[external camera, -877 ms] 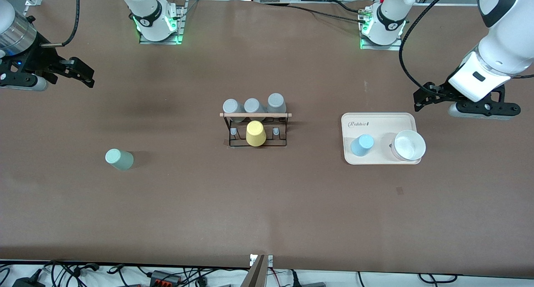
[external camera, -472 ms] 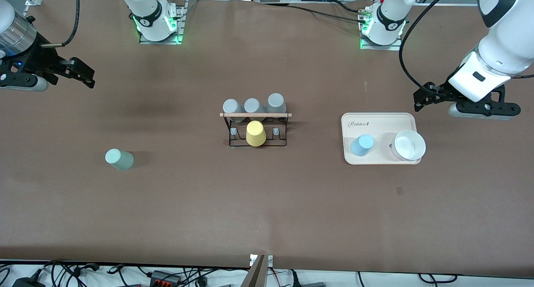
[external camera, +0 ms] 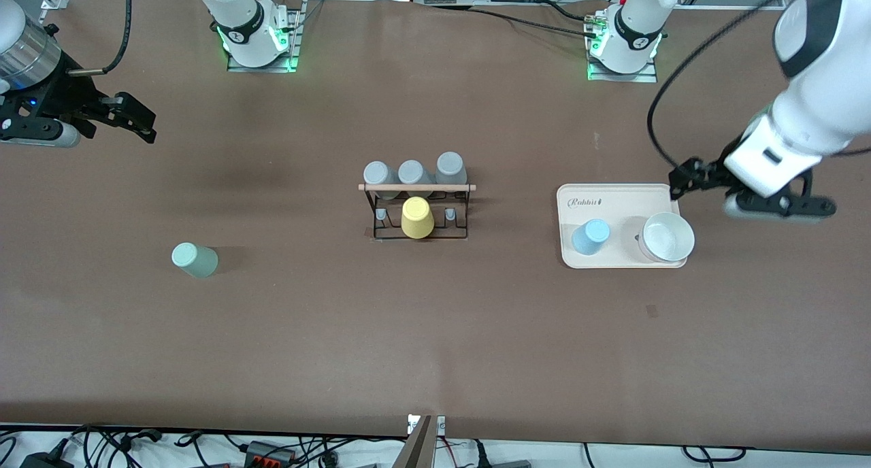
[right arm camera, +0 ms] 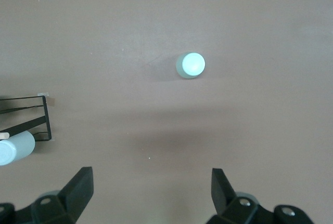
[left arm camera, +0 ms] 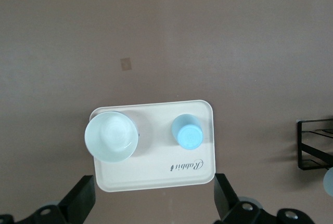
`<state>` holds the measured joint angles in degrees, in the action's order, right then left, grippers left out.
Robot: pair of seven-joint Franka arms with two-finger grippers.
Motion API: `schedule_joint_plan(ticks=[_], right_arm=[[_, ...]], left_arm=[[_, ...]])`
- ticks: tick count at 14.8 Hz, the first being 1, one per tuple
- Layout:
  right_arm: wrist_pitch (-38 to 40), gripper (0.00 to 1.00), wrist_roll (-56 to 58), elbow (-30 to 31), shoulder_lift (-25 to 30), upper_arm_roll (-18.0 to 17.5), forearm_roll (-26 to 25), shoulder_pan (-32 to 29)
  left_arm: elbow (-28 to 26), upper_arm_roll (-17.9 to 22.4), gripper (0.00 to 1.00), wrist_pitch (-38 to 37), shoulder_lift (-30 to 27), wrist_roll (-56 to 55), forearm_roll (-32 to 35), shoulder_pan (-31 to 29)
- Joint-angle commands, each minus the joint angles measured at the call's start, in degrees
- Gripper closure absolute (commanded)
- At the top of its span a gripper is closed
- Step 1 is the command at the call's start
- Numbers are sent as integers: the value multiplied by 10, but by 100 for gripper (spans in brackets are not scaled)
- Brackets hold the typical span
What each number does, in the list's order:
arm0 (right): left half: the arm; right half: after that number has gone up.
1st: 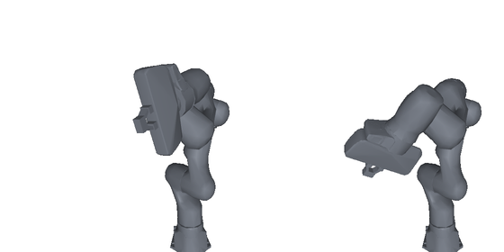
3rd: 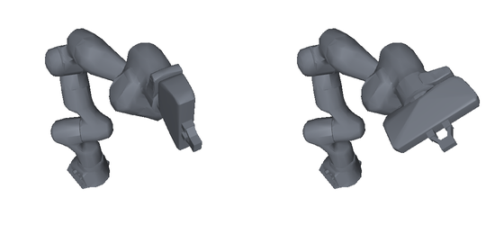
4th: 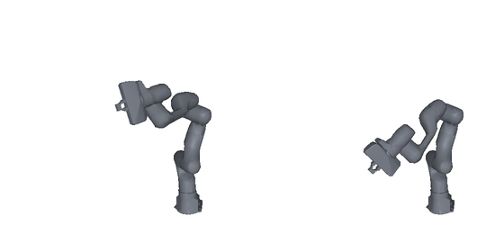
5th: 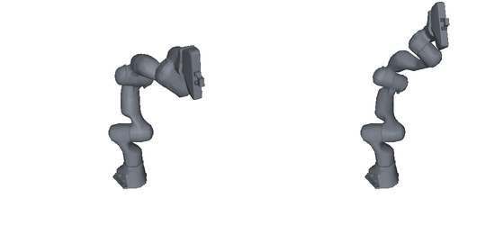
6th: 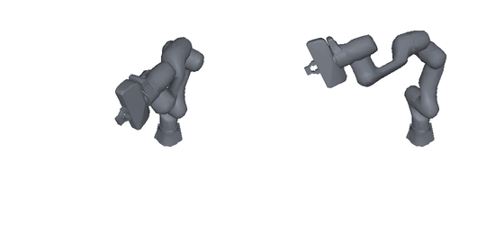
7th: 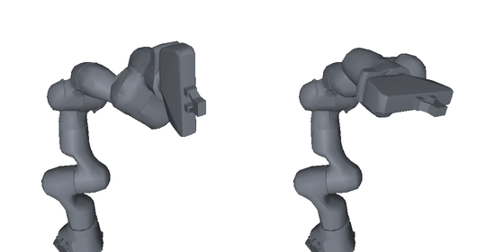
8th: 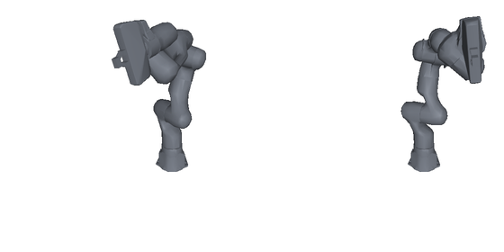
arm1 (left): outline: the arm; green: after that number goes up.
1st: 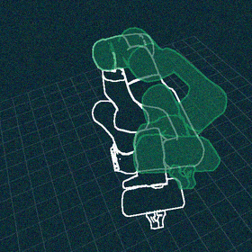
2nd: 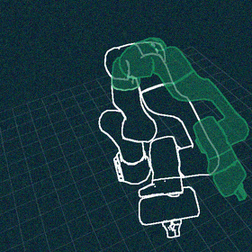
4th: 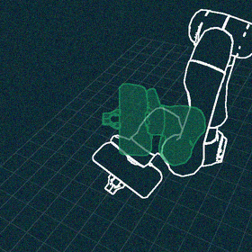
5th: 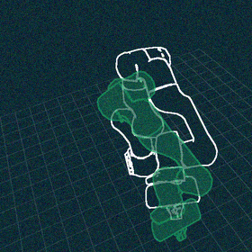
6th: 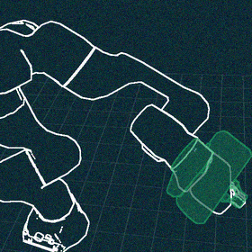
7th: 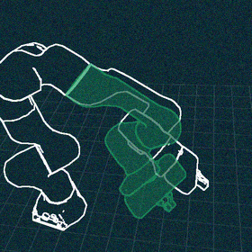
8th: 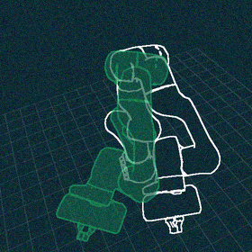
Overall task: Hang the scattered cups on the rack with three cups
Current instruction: 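Reach the left gripper down to the light-blue cup on the tray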
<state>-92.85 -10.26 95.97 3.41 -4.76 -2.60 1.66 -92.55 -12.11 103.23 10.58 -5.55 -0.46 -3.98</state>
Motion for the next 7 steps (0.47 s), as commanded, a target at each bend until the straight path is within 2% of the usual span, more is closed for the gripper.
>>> schedule_joint_plan(ticks=[1, 4, 7], right_arm=[[2, 0, 14, -8, 1, 4, 7, -3], [3, 0, 14, -8, 3, 2, 7, -3], [2, 0, 14, -7, 5, 2, 7, -3]], left_arm=[[66, -2, 0, -1, 104, -3, -12, 4], [51, -2, 0, 80, 152, -3, -9, 5], [11, -2, 0, 101, 176, -3, -9, 17]])
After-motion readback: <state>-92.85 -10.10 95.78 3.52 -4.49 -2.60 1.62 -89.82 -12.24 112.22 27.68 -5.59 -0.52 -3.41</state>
